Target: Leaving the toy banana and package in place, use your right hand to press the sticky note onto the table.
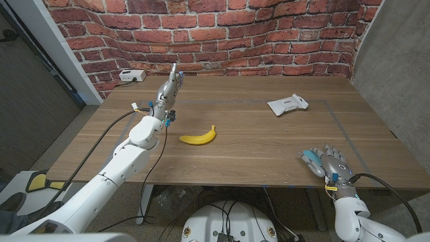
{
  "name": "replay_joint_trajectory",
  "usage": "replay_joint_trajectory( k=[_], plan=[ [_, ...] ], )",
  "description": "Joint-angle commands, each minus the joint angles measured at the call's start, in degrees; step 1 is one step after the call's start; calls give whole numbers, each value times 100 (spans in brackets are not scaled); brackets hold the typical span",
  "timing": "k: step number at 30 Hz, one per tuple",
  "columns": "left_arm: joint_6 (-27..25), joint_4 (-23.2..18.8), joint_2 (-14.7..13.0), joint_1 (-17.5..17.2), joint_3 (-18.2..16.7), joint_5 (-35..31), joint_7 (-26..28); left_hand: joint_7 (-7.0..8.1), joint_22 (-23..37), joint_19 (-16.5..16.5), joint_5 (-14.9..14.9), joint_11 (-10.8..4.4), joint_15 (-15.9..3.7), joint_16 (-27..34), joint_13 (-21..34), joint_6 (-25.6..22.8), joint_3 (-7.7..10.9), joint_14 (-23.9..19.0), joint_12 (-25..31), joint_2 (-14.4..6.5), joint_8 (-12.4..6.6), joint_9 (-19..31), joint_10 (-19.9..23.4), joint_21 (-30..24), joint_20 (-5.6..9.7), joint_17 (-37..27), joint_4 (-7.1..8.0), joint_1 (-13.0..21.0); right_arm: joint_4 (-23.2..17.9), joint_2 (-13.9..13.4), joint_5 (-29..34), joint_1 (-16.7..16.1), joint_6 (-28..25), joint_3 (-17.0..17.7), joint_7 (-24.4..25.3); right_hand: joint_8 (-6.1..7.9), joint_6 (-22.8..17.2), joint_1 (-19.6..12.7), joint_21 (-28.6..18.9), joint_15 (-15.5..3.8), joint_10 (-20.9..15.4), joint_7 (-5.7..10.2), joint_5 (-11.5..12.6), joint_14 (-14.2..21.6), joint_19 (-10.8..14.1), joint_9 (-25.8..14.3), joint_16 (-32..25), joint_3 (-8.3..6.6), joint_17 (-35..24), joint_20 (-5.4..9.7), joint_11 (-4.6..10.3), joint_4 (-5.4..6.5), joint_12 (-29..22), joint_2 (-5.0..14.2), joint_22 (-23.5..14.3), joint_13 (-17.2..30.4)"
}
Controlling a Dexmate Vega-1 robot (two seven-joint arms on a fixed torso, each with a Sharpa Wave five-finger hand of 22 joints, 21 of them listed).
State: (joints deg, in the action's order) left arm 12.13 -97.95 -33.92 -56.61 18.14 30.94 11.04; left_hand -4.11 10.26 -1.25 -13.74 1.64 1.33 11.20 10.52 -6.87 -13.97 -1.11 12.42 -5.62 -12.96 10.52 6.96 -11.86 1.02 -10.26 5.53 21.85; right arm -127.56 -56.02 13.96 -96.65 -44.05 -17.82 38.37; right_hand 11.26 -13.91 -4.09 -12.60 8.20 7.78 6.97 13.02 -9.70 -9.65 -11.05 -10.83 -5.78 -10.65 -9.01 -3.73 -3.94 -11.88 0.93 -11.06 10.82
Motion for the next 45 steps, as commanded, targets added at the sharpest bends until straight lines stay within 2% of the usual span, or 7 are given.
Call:
replay_joint_trajectory(
  k=[1, 7, 33, 45],
  plan=[
    [-61, 73, 0, 74, 40, 28, -54, 3, 9, 5, 30, -17, 5, -35, 24, -23, -37, -8, 1, -4, 28, 18, 54, 14, 19, -21, 11, 61, 0, -113, -265, 114, -57, -169, 66, 30, -72, -1, -22, -38, -31, 6, -21, -450, -890, -9, -36, -20, -20, -26, -9, 16, -26, 73, -23, 8],
    [-60, 132, 14, 117, 60, 47, -91, 6, 9, 5, 31, -9, 4, -36, 24, -25, -39, -8, -2, -9, 35, 18, 59, 15, 15, -21, 11, 65, -20, -190, -291, 326, -189, -383, -22, 33, -79, -6, -22, -33, -22, 14, -25, -445, -889, -9, -35, -23, -20, -26, -9, 15, -24, 79, -24, 8],
    [21, 300, 13, 146, 44, 153, -219, 8, 10, -8, 37, -19, 7, -41, 25, -34, -47, -6, -17, -27, 57, 19, 65, 22, -2, -21, 11, 79, -209, -274, -301, 635, -315, -928, 160, 98, -262, -42, -35, -40, -77, 83, -38, -416, -847, -8, -33, -45, -17, -60, 21, 0, -50, 119, -25, 8],
    [38, 359, 22, 159, 46, 187, -259, 1, 10, -4, 39, -23, 5, -41, 25, -44, -50, -8, -22, -34, 64, 19, 71, 20, -6, -21, 12, 86, -283, -283, -328, 648, -444, -919, 297, 94, -276, -67, -43, -52, -128, 109, -43, -371, -818, -7, -44, -59, -15, -69, 46, -11, -71, 139, -24, 8]
  ],
)
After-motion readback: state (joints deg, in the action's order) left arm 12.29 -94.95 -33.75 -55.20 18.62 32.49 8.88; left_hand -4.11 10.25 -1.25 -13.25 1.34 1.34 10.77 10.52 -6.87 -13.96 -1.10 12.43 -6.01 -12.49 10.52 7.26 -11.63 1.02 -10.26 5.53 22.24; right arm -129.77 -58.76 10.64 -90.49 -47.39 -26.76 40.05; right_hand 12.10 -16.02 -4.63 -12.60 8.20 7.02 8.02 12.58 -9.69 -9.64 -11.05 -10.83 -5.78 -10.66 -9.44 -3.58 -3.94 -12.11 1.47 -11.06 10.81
